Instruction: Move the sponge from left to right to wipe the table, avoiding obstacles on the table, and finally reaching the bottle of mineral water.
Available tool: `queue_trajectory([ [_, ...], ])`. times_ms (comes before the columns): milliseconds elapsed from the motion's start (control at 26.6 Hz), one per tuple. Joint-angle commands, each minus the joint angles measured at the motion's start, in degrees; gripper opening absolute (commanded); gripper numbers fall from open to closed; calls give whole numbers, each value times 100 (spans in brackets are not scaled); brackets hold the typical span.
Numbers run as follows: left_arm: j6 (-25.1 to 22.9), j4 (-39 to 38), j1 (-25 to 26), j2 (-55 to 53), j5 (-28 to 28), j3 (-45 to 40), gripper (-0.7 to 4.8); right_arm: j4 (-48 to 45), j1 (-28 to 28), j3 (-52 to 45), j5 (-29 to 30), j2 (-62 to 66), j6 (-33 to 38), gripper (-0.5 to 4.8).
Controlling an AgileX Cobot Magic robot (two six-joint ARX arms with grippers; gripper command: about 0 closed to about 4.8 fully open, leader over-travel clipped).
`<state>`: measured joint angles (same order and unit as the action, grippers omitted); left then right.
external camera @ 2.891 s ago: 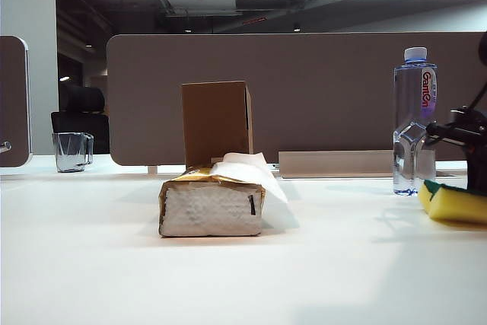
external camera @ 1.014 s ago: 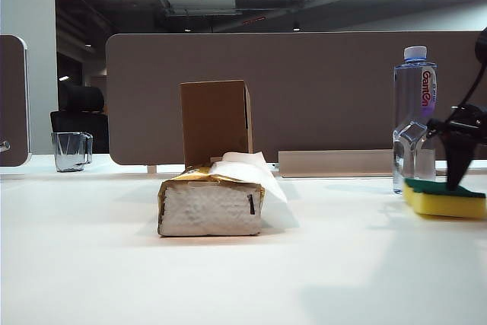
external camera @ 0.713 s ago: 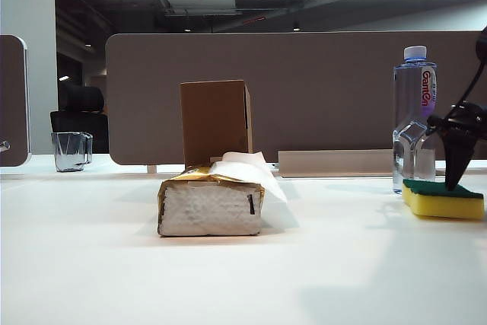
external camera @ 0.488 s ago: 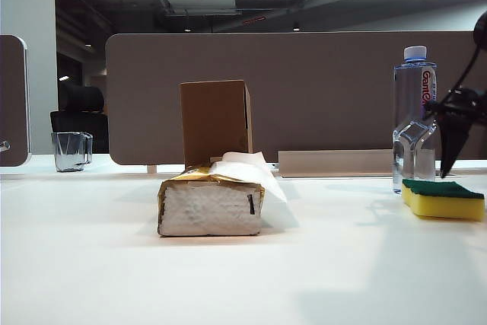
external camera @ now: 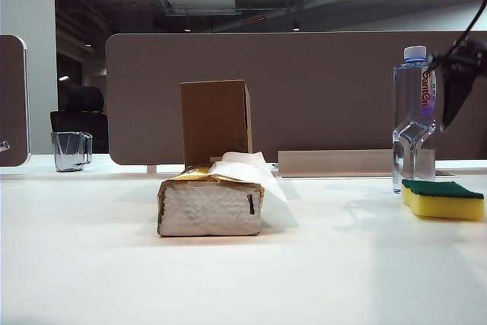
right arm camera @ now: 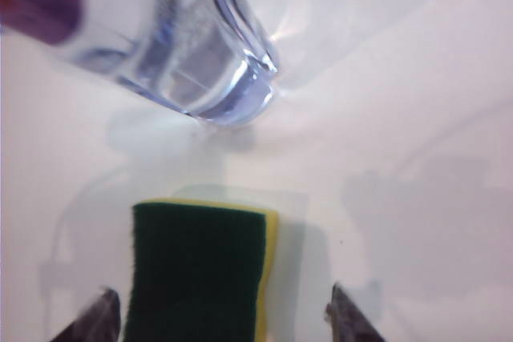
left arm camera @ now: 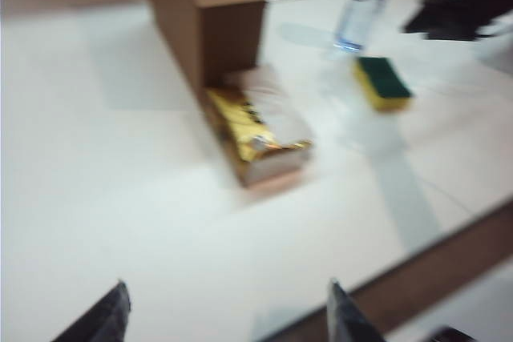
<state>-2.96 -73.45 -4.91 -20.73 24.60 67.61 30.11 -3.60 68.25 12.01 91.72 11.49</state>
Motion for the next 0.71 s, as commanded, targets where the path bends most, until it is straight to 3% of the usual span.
queue_trajectory([
  [38, -4, 385, -2, -2, -887, 17, 317, 70, 2, 26, 13, -343, -105, 336],
  [263, -50, 927, -2, -2, -1797, -9, 317, 157, 4, 26, 17, -1161, -107, 332],
  [601, -105, 1969, 0, -2, -1996, -448, 305, 463, 15, 24, 46, -2323, -107, 301],
  [638, -101, 2129, 0, 0, -2048, -544, 305, 494, 15, 22, 92, -2435, -107, 292],
  [713, -107, 2544, 2, 7, -2273, -839, 305, 522, 17, -37, 212, -2916, -129, 219],
])
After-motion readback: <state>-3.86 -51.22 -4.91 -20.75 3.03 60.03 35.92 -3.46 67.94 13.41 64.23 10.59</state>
